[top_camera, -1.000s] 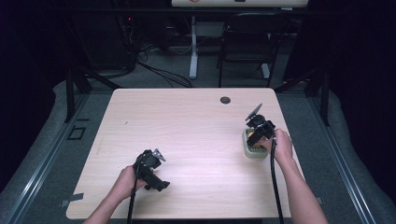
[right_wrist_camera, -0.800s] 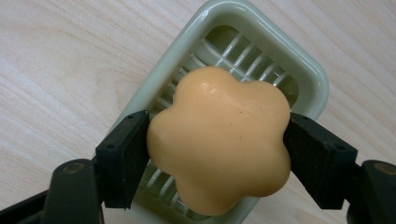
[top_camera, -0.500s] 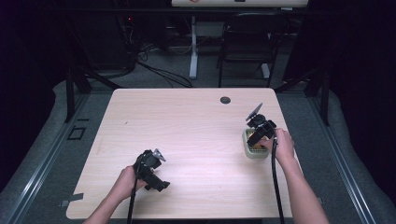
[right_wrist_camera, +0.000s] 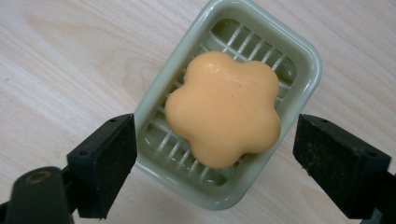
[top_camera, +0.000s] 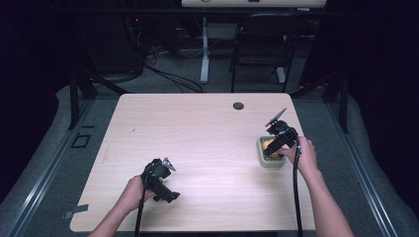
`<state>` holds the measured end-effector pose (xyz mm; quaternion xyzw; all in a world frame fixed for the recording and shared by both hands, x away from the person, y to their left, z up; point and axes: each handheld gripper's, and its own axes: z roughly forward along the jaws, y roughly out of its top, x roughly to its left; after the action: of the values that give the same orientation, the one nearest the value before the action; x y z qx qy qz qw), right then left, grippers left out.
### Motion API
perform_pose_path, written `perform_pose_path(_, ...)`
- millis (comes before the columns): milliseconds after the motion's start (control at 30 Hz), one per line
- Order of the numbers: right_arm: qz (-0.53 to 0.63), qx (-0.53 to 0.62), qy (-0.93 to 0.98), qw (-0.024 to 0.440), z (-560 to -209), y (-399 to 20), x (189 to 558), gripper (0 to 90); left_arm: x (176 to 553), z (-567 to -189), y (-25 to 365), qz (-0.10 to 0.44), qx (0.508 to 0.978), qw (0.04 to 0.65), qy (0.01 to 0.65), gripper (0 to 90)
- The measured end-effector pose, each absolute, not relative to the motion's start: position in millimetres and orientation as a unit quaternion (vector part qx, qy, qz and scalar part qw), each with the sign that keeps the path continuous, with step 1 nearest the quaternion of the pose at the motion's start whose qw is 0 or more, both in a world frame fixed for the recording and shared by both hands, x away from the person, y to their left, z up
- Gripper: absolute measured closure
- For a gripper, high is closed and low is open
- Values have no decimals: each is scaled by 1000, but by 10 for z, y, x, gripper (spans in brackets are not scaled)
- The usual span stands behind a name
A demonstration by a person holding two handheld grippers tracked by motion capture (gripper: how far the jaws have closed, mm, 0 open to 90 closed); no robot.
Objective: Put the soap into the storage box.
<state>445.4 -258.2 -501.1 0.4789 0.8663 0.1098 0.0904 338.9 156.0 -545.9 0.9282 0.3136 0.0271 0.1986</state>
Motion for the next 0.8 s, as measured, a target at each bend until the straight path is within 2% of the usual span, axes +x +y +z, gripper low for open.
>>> perform_pose_path(467, 123, 450, 879, 95, -4764, -2554, 4116, 42, 3389, -5460, 1558, 29, 928, 199, 313, 0)
perform_pose_path(800, 124, 434, 887, 96, -4690, -2526, 3845, 21, 3388, -5460, 1556, 30, 929, 198, 313, 0)
